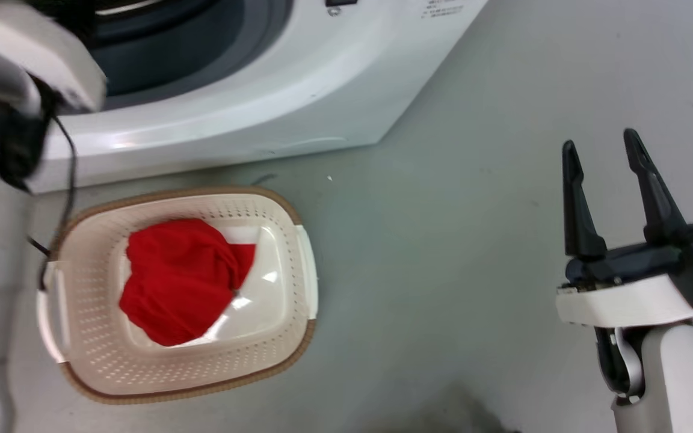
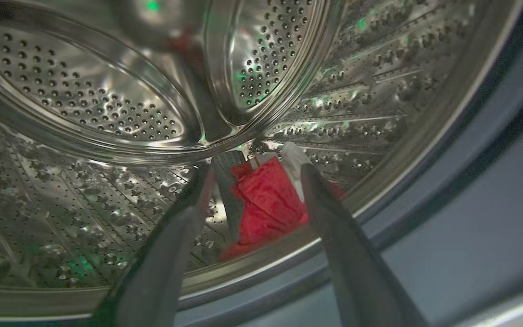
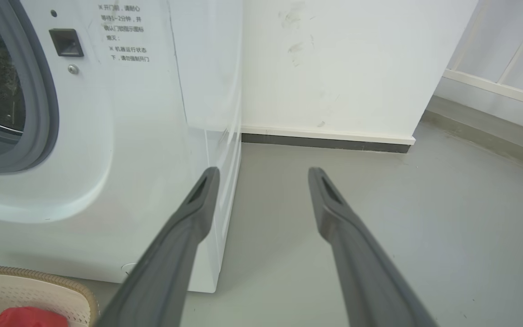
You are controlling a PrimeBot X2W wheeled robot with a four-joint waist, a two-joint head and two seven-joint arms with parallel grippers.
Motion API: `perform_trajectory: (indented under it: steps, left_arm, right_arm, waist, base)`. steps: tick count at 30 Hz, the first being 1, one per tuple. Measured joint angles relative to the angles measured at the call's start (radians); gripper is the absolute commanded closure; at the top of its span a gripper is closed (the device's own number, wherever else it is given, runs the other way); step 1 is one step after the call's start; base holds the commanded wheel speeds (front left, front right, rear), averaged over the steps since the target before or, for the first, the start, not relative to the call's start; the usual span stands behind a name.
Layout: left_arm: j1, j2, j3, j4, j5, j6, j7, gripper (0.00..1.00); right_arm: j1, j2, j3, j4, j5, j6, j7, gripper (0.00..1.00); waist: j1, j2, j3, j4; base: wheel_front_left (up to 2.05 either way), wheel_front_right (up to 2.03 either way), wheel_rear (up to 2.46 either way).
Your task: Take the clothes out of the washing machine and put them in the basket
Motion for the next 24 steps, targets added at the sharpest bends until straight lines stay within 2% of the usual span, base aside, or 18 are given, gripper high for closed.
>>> perform_trajectory:
  steps: [3,10,15,20,24]
  left_arm:
    - [-0.119,0.068,-0.029,0.033,-0.089,-0.001,0.095,0.0]
    - [-0.389,0.219,-0.119,0.145,-0.145,-0.002,0.23,0.0]
    - [-0.556,0.248,-0.173,0.24,-0.198,-0.002,0.344,0.0]
    - [-0.656,0.27,-0.245,0.31,-0.231,-0.002,0.458,0.0]
    - [-0.712,0.261,-0.285,0.362,-0.252,-0.002,0.502,0.0]
  right_arm:
    - [-0.024,0.0,0.022,-0.009,0.026,0.0,0.0,0.0]
    - [-0.043,0.0,0.076,-0.025,0.088,0.0,0.0,0.0]
    - [-0.047,-0.001,0.095,-0.03,0.124,0.0,0.0,0.0]
    - [-0.049,-0.001,0.133,-0.033,0.152,0.0,0.0,0.0]
    - [-0.045,-0.001,0.139,-0.038,0.16,0.0,0.0,0.0]
  waist:
    - [0.0,0.0,0.045,-0.033]
    - [0.0001,0.0,0.147,-0.126]
    - [0.0002,0.0,0.218,-0.191]
    - [0.0002,0.0,0.275,-0.247]
    - [0.0002,0.0,0.312,-0.274]
  base:
    - [0.0,0.0,0.0]
    - [0.0,0.0,0.0]
    - [0.0,0.0,0.0]
    - [0.0,0.0,0.0]
    - [0.0,0.0,0.0]
